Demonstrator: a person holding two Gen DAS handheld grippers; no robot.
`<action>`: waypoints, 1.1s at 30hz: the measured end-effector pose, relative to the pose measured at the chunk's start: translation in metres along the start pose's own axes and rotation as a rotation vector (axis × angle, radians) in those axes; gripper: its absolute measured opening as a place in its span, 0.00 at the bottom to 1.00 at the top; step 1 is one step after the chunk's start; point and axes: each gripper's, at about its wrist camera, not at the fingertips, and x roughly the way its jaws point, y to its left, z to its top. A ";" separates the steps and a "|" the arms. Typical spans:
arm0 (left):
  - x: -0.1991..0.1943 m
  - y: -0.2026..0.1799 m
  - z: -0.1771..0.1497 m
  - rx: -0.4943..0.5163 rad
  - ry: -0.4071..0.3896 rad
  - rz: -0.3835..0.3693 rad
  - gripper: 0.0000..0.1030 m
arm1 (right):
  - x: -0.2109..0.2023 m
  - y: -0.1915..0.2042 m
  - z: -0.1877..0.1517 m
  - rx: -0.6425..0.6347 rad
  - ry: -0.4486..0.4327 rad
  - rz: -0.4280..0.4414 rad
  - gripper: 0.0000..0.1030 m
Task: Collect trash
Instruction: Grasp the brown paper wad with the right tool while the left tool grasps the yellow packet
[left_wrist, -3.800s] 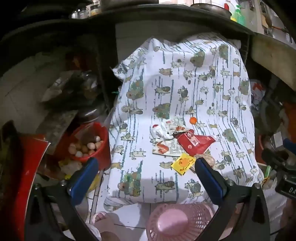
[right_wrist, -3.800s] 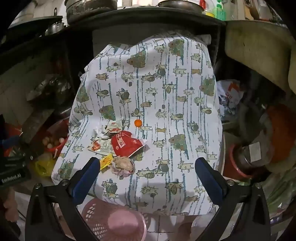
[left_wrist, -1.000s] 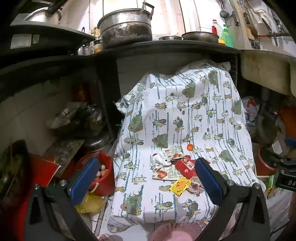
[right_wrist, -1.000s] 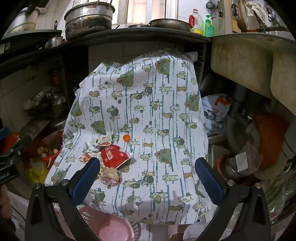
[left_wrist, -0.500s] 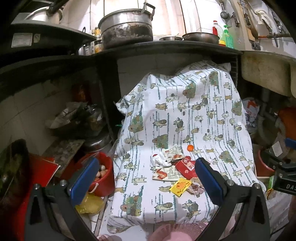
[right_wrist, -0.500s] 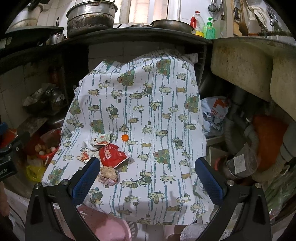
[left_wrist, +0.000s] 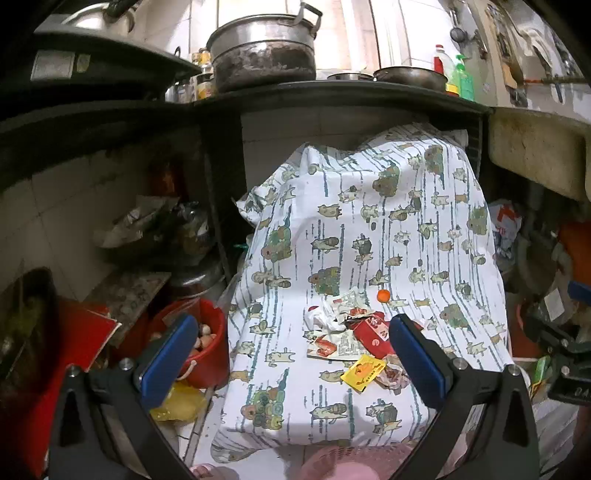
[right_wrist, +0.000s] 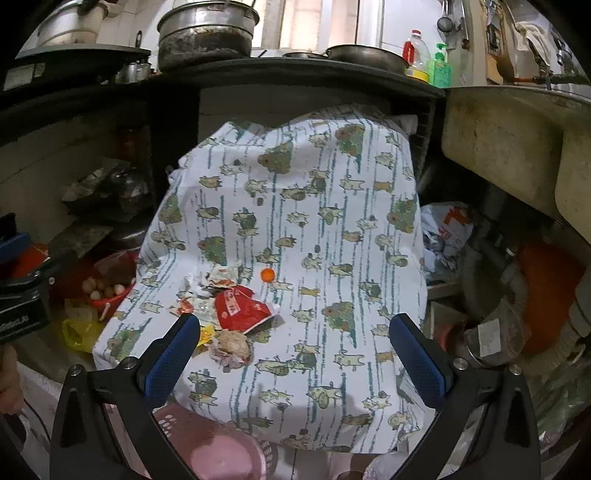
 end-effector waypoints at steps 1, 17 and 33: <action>0.002 0.001 0.000 -0.003 0.003 0.008 1.00 | 0.000 0.001 0.000 -0.004 0.003 0.012 1.00; 0.117 0.008 0.019 -0.054 0.423 -0.032 0.99 | 0.087 -0.021 0.069 0.164 0.347 0.224 0.77; 0.226 -0.007 -0.019 -0.089 0.834 -0.131 0.71 | 0.245 0.032 -0.028 0.258 0.805 0.333 0.57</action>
